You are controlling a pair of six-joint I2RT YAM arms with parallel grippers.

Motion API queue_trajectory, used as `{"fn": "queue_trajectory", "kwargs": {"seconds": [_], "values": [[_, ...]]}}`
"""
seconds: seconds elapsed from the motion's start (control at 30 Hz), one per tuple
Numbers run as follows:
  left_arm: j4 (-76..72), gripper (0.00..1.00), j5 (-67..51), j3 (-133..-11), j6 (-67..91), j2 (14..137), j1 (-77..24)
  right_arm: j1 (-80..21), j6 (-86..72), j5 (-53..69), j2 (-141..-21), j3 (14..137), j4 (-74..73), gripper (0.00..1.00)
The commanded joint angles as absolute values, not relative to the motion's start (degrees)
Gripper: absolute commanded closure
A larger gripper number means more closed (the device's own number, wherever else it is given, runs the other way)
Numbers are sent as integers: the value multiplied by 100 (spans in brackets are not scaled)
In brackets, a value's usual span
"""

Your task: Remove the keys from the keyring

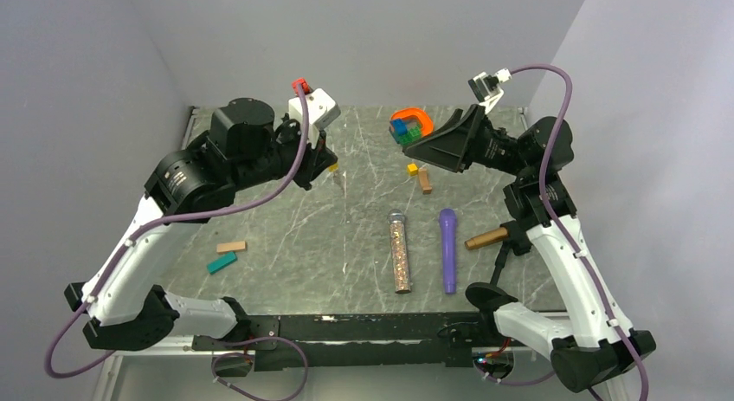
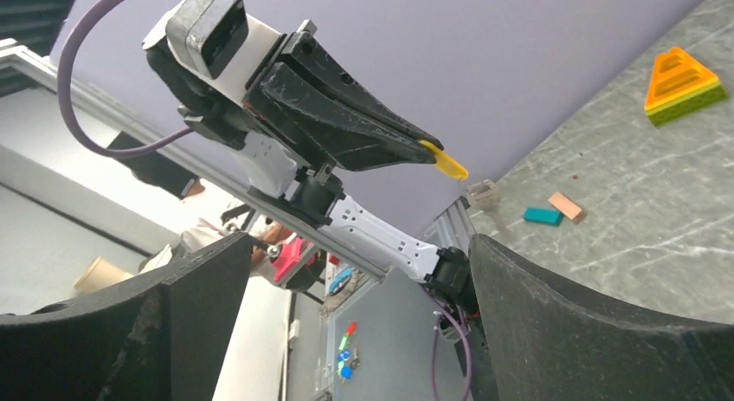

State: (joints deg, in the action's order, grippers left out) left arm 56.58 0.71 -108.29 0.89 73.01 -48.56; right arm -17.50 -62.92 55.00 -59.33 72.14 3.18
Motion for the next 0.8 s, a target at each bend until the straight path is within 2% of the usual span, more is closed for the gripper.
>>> {"fn": "queue_trajectory", "kwargs": {"seconds": [0.0, 0.2, 0.57, 0.77], "values": [[5428, 100, -919, -11296, 189, 7391, -4850, -1740, -7030, 5808, -5954, 7005, 1906, 0], [5189, 100, -1499, -11763, 264, 7513, -4840, -1748, -8201, 6242, -6426, 6847, 3961, 3], [4391, 100, -2435, -11934, 640, 7661, -4690, -1943, -9545, 6412, -7290, 6986, 6015, 14], [3982, 100, -2794, -11959, 849, 7714, -4500, -2179, -9754, 6412, -7624, 7104, 6420, 20]]}}
